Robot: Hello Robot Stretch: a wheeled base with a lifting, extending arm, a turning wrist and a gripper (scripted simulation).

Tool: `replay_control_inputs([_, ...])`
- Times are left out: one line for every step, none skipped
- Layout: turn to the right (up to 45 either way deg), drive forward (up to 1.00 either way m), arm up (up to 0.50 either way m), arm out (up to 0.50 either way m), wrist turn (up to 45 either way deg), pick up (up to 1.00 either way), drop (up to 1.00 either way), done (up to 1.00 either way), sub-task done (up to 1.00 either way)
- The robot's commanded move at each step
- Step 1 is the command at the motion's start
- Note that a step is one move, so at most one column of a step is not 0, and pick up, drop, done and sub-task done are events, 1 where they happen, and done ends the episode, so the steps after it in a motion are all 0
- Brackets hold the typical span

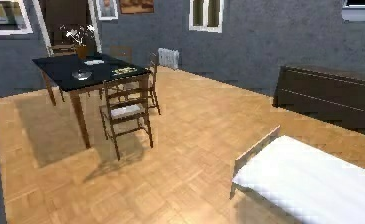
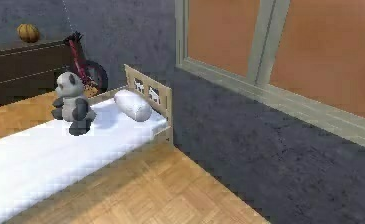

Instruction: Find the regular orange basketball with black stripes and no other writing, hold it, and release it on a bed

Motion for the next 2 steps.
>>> replay_control_inputs([0.0,0.9,0.0,0.0,0.0,0.0,0.0,0.0,0.0])
replay_control_inputs([-45.0,0.0,0.0,0.0,0.0,0.0,0.0,0.0,0.0])
